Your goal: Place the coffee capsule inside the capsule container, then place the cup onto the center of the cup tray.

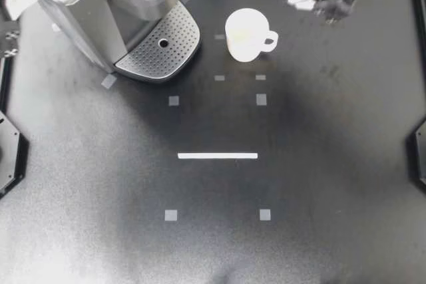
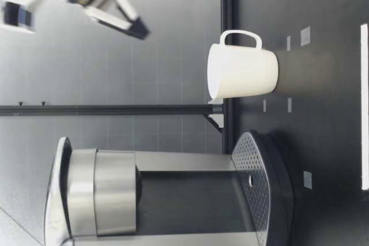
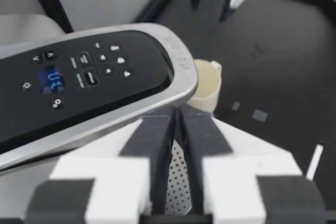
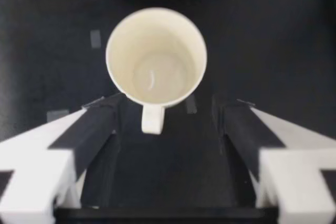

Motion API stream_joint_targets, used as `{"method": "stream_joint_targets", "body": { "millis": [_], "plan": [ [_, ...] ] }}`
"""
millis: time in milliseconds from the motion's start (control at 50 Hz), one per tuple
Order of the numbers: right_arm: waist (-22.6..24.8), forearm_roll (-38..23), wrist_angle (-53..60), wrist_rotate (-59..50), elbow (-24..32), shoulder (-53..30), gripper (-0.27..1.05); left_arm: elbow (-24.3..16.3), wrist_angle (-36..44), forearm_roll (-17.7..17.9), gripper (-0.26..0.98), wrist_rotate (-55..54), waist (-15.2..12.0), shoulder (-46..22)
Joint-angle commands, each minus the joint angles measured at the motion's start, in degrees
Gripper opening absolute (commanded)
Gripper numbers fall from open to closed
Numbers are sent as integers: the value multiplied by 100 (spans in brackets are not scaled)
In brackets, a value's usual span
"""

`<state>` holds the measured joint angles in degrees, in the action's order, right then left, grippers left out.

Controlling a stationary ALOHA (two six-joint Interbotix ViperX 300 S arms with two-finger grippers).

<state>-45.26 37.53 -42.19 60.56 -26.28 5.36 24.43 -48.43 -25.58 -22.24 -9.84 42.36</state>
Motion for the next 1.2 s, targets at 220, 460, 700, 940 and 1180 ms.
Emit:
{"method": "stream_joint_targets", "body": {
  "millis": [220, 460, 700, 940, 1180],
  "plan": [
    [-26, 158, 26, -62, -53, -264, 61, -70, 53, -70, 19, -9, 9, 9],
    [105, 141, 343, -220, -246, -299, 61, -70, 53, -211, 19, -18, 18, -9],
    [202, 53, 527, -343, -308, -387, 61, -53, 53, -220, 19, -26, 18, -26],
    [352, 9, 668, -352, -325, -580, 61, -18, 53, -220, 19, -26, 18, -26],
    [422, -26, 738, -352, -352, -712, 61, 18, 53, -229, 19, -26, 9, 9]
  ]
}}
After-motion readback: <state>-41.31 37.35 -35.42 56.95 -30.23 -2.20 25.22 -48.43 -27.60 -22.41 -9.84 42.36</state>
